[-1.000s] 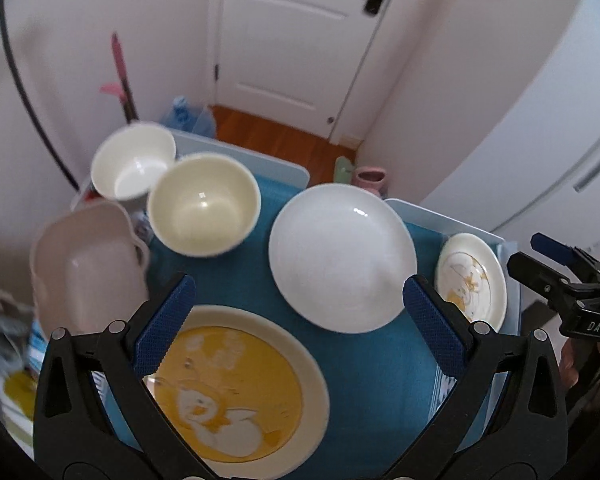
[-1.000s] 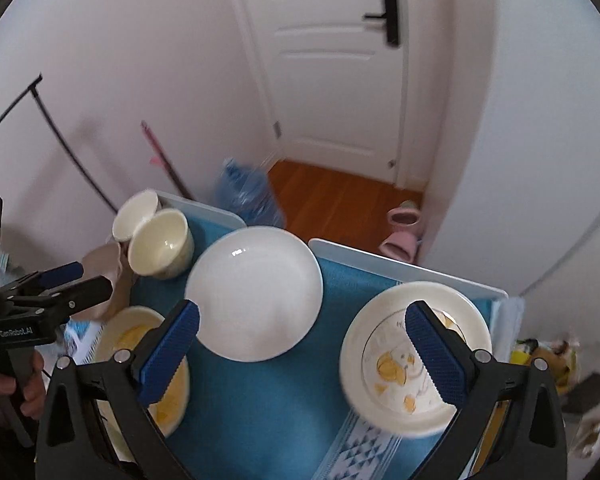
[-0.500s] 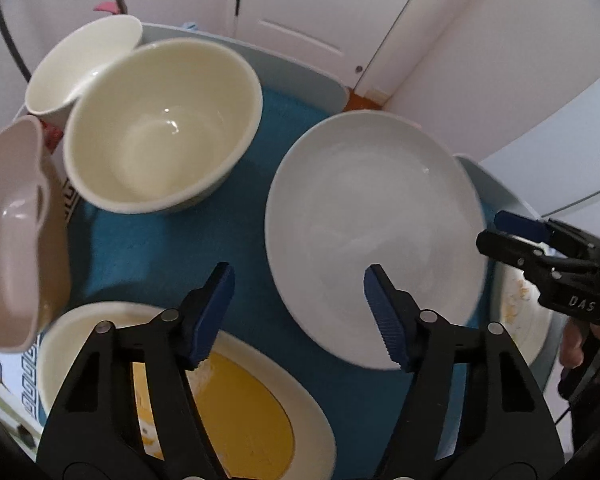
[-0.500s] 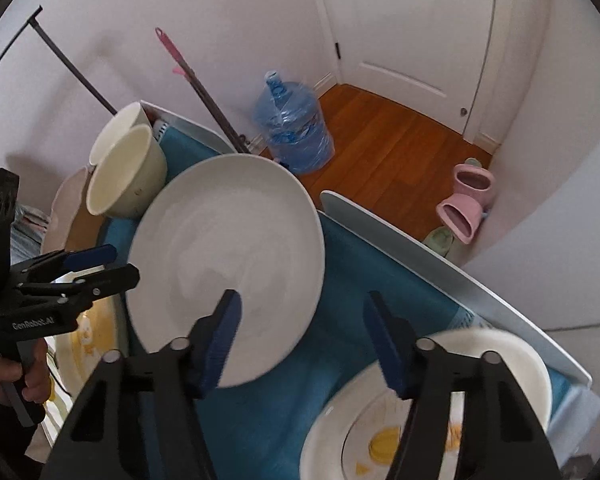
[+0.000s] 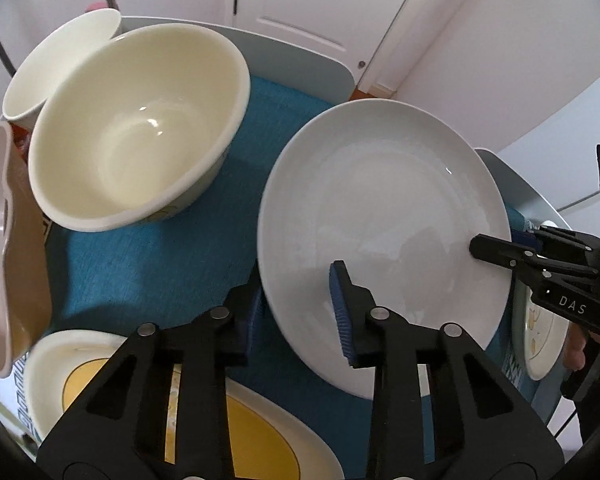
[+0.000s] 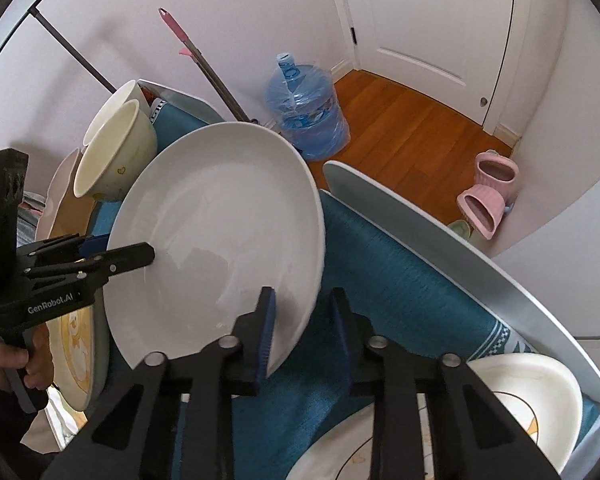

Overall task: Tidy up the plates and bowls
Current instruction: 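Carry the white plate onto the yellow-centred plate and open both grippers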

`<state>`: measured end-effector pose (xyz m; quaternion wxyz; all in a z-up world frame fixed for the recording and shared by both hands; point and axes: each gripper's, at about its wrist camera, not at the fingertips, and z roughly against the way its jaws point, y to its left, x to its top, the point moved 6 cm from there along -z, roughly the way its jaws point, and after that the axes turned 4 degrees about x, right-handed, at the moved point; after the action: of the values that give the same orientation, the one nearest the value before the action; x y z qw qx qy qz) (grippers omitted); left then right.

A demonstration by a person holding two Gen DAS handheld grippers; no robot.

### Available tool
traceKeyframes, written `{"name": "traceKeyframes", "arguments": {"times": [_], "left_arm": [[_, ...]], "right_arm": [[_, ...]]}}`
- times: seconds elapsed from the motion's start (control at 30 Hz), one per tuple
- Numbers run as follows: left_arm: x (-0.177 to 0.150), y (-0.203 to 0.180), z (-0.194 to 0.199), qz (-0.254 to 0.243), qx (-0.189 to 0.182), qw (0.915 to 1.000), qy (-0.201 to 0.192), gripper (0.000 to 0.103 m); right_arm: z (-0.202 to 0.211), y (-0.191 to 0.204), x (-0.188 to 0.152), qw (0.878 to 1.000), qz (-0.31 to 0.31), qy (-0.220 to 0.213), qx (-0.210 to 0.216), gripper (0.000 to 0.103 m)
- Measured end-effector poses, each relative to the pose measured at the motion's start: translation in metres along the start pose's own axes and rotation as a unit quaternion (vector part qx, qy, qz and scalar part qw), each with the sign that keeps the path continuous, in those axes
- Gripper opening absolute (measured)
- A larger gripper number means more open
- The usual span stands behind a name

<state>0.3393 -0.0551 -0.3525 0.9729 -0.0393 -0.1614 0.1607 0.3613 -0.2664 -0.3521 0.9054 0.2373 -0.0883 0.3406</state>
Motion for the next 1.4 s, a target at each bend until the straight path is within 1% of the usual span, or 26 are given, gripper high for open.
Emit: {"name": "traceKeyframes", "arguments": {"times": [0.03,0.17,0.3,0.4,0.43,0.63,0.8,1.0,1.2,1.4], "left_arm": [[-0.001,0.002,0.0,0.0,0.0,1.0,-0.001,0.027],[-0.005,0.0,0.001,-0.001,0.006,1.0,-0.005,0.025],[-0.001,0.004,0.005,-0.004,0.014,0.9999,-0.007,0.025],[-0.003,-0.003,0.008,-0.003,0.015,0.9998,-0.009,0.025],[0.0,-0.009,0.006,-0.003,0.017,0.9998,-0.01,0.025],[-0.001,-0.012,0.017,-0.003,0.018,0.9997,-0.019,0.025],[-0.002,-0.01,0.043,-0.009,0.016,0.9993,-0.032,0.025],[-0.006,-0.014,0.077,-0.016,0.011,0.998,-0.06,0.025],[-0.017,-0.003,0.115,-0.023,0.015,0.9963,-0.082,0.025],[-0.039,0.015,0.153,-0.029,0.004,0.9953,-0.092,0.025]], "right_arm": [[0.0,0.001,0.001,1.0,0.002,-0.002,0.0,0.017],[-0.001,0.002,0.001,1.0,0.005,-0.005,0.002,0.017],[-0.002,0.002,0.0,1.0,0.008,-0.005,0.001,0.017],[-0.001,0.003,-0.002,1.0,0.007,-0.006,0.003,0.017],[0.0,0.004,-0.003,1.0,0.006,-0.006,0.005,0.017],[0.003,0.007,-0.005,1.0,0.002,-0.013,0.01,0.017],[0.014,0.01,-0.006,1.0,0.002,-0.026,0.007,0.017],[0.038,0.02,-0.01,0.999,0.003,-0.044,0.005,0.017],[0.068,0.043,-0.017,0.998,0.004,-0.061,0.005,0.017],[0.087,0.08,-0.032,0.997,-0.002,-0.075,-0.001,0.017]]}}
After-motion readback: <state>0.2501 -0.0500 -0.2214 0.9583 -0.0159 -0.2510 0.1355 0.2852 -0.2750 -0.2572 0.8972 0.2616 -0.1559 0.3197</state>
